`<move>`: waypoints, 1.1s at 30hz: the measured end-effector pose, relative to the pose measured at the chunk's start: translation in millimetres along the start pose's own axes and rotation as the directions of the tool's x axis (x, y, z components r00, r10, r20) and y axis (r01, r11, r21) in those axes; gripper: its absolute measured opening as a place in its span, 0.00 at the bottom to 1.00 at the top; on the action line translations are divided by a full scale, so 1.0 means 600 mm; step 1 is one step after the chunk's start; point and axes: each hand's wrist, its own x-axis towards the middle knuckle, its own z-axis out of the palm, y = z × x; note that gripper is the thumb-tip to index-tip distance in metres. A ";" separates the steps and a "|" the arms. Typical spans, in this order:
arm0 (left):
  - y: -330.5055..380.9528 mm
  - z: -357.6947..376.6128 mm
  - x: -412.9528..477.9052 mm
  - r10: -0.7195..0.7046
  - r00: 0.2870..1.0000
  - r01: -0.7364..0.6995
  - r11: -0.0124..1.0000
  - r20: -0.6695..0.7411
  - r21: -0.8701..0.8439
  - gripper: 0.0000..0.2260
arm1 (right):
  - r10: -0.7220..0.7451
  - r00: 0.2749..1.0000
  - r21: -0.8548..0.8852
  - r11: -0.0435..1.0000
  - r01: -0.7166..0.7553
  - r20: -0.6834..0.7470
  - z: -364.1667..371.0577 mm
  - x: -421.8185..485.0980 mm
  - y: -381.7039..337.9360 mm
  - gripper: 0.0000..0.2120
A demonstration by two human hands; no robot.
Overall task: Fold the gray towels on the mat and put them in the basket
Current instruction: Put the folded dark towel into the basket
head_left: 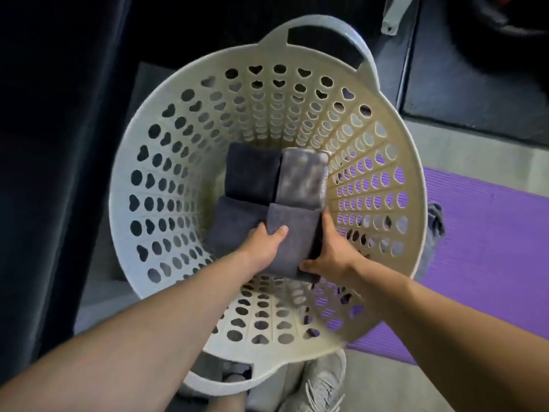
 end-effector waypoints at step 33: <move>0.032 -0.046 0.036 0.528 0.847 -0.326 0.427 0.060 0.843 0.21 | 0.066 0.979 -0.097 0.992 -0.086 -0.195 0.067 0.103 0.055 0.56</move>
